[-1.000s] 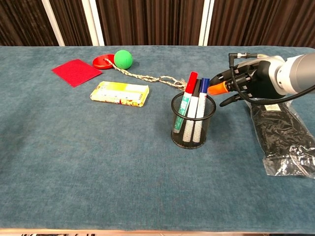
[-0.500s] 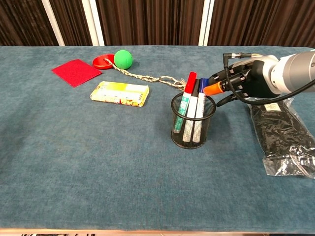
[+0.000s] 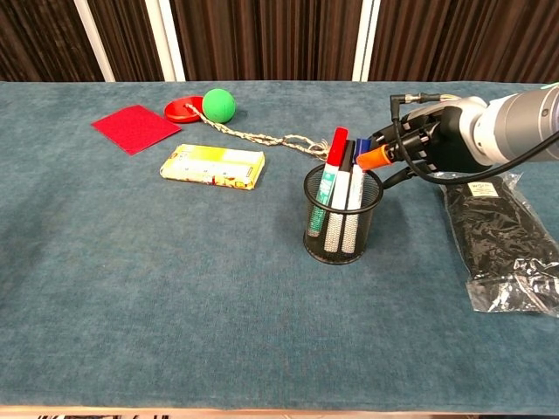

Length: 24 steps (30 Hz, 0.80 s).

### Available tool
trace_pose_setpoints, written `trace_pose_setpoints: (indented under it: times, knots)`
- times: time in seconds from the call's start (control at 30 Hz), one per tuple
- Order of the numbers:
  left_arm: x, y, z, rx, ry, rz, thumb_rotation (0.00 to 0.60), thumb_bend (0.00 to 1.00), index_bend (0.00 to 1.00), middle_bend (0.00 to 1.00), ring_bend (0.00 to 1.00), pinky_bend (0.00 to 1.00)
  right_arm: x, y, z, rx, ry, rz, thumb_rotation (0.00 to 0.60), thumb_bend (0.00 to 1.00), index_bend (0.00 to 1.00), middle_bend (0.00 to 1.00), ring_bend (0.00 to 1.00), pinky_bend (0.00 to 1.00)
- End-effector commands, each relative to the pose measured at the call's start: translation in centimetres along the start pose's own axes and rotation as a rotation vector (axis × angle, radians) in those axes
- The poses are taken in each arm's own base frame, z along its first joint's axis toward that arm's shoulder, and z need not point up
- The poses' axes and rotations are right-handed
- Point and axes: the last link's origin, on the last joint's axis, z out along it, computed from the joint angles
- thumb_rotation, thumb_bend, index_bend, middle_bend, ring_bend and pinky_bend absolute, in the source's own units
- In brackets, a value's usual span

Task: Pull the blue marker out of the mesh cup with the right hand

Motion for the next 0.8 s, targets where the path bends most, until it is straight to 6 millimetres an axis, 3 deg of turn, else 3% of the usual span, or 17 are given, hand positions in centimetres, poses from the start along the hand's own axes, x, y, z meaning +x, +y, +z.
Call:
trace_pose_setpoints:
  times: [0.03,0.23,0.5,0.8]
  knots:
    - [-0.01,0.00,-0.01,0.000,-0.001,0.001,0.600,0.51,0.07,0.00,0.00,0.03,0.03,0.05,-0.01,-0.002,-0.001,0.000,0.600,0.46,0.52,0.00,0.00,0.17]
    - [-0.01,0.00,0.00,0.003,-0.002,-0.002,0.600,0.51,0.07,0.00,0.00,0.03,0.09,0.19,0.07,-0.009,-0.006,0.005,0.600,0.46,0.53,0.00,0.00,0.17]
    - [-0.04,-0.03,0.00,0.005,-0.007,-0.003,0.600,0.51,0.07,0.00,0.00,0.03,0.24,0.09,-0.03,-0.011,-0.011,-0.001,0.600,0.50,0.61,0.00,0.00,0.17]
    - [-0.06,0.01,-0.03,0.006,-0.011,-0.008,0.600,0.51,0.07,0.00,0.00,0.04,0.52,-0.74,-0.79,0.012,-0.011,-0.004,0.600,0.50,0.62,0.00,0.00,0.17]
